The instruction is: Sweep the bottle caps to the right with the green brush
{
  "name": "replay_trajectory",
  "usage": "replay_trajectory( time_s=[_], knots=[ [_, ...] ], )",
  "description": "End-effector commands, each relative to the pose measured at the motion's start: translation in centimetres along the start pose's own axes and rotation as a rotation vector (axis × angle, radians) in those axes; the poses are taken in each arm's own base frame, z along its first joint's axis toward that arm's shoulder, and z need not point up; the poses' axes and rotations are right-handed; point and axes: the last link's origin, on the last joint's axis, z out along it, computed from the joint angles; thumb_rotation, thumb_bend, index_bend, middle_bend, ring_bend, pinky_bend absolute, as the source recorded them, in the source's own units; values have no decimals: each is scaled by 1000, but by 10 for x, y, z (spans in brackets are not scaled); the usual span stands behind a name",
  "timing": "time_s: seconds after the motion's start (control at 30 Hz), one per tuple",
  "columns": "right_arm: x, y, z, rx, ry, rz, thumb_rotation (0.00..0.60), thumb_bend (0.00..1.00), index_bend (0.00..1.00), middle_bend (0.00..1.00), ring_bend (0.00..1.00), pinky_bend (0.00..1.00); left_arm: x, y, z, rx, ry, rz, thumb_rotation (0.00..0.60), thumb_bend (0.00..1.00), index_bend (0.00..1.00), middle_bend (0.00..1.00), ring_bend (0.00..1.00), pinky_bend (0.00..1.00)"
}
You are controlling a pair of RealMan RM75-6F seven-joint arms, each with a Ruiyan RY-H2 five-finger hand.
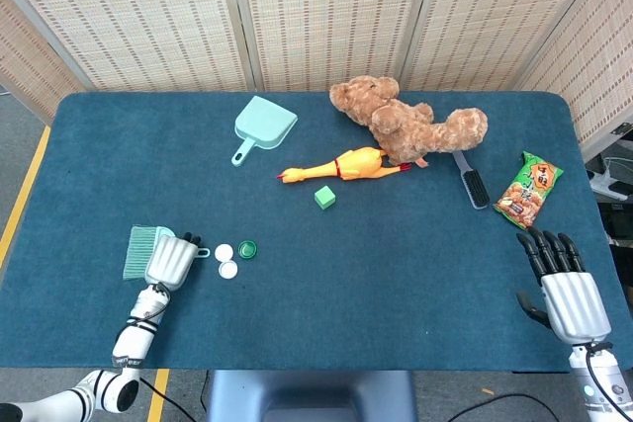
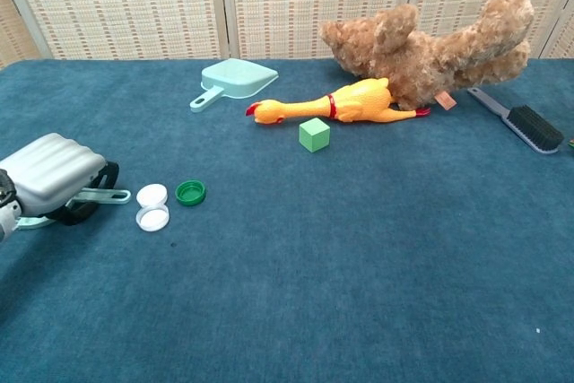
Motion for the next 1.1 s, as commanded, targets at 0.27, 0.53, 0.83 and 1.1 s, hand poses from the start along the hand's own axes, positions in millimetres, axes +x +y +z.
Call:
replay_trajectory(
  time_s=[0.27, 0.53, 0.83, 1.1],
  knots=[
    [-2, -2, 0, 8, -10, 1, 600, 237, 0, 0, 0, 0, 13, -5, -1, 42, 73, -210, 600, 518, 771, 834, 841, 923],
    [-2, -3, -1, 15, -22, 5, 600, 237, 0, 0, 0, 0, 31, -15, -1, 102, 216, -503, 600, 635, 794, 922, 857, 952],
    [-3, -4, -2, 19, -29, 7, 600, 237, 0, 0, 0, 0, 49, -30, -3, 121, 284, -754, 600, 669, 800, 952, 858, 970],
    [-3, -6, -3, 24, -30, 9, 600, 237, 0, 0, 0, 0, 62, -33, -17, 72, 288, -1142, 600, 686, 800, 958, 855, 979]
  ],
)
